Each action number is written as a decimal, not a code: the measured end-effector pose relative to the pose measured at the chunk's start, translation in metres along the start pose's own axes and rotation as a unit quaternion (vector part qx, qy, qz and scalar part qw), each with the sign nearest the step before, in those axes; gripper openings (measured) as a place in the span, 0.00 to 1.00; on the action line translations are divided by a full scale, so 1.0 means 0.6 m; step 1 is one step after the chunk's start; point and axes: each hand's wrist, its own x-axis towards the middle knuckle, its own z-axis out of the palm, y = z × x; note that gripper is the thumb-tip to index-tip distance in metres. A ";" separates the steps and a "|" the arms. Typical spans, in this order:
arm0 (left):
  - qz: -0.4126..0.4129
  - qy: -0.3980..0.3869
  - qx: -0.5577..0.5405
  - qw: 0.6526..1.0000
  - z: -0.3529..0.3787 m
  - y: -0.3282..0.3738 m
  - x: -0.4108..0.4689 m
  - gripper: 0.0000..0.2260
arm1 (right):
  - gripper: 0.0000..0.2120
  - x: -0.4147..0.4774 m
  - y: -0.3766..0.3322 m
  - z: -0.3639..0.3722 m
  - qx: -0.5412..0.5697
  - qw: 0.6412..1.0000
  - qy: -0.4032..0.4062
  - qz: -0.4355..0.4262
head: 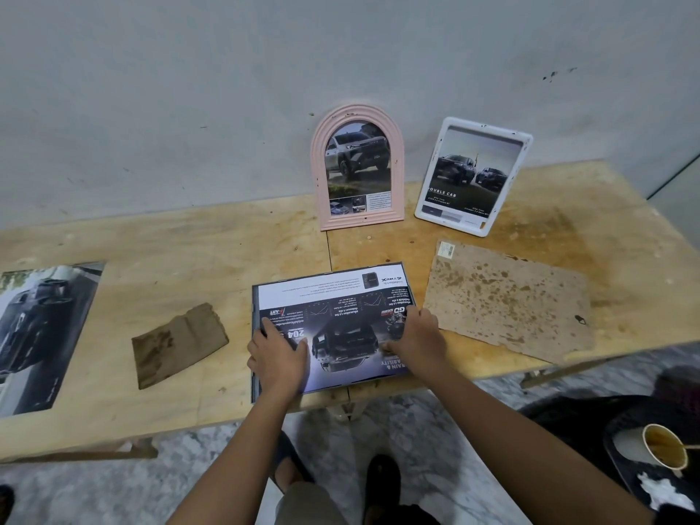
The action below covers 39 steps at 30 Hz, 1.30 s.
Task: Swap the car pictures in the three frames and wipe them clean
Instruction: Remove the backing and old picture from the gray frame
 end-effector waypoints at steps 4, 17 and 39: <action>-0.001 -0.002 -0.014 1.000 0.008 -0.004 -0.005 0.32 | 0.26 -0.005 0.003 0.004 0.003 1.000 0.016 -0.010; -0.008 0.014 -0.076 0.997 -0.005 -0.011 -0.004 0.30 | 0.24 -0.011 0.000 0.005 -0.018 0.999 0.023 -0.016; 0.067 -0.077 0.012 0.995 0.013 -0.031 -0.019 0.40 | 0.31 -0.025 -0.018 0.025 0.151 0.986 0.074 -0.021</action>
